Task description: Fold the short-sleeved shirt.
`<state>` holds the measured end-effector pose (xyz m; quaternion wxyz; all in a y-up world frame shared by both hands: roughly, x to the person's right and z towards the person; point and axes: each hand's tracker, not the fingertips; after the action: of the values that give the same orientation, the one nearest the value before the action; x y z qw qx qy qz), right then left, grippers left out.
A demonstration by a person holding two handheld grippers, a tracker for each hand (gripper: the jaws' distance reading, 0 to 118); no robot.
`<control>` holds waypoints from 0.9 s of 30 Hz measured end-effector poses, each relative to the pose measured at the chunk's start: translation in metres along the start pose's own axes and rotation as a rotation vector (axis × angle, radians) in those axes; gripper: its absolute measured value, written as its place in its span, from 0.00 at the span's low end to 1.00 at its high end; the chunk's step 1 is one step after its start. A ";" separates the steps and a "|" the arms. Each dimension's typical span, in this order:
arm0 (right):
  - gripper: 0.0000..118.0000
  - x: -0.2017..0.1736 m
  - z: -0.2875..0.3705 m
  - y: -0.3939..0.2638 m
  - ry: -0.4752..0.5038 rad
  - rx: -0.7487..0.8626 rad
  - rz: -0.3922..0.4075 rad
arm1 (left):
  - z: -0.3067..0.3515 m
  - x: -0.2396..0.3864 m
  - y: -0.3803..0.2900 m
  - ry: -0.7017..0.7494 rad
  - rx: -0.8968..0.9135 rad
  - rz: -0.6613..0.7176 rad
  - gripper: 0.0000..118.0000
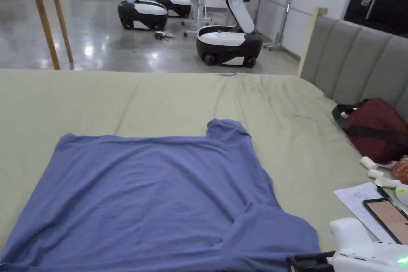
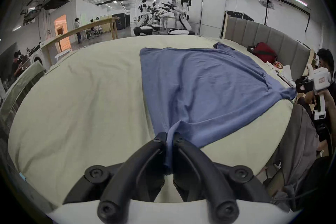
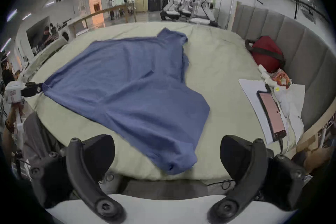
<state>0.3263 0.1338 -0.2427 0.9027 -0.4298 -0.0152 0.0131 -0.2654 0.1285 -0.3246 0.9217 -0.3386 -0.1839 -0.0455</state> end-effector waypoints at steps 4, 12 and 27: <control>0.95 0.019 -0.026 -0.005 0.034 -0.056 -0.090 | 0.001 0.004 0.001 -0.007 -0.001 0.005 0.03; 0.08 0.011 -0.025 -0.004 0.079 -0.066 -0.008 | -0.001 -0.001 0.002 -0.005 -0.013 0.009 0.03; 0.05 0.016 0.017 0.018 0.133 0.081 -0.009 | 0.015 -0.014 0.023 -0.037 0.052 0.051 0.03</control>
<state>0.3415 0.1587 -0.2460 0.9185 -0.3926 0.0434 -0.0188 -0.2781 0.1551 -0.3336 0.9275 -0.3199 -0.1932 -0.0108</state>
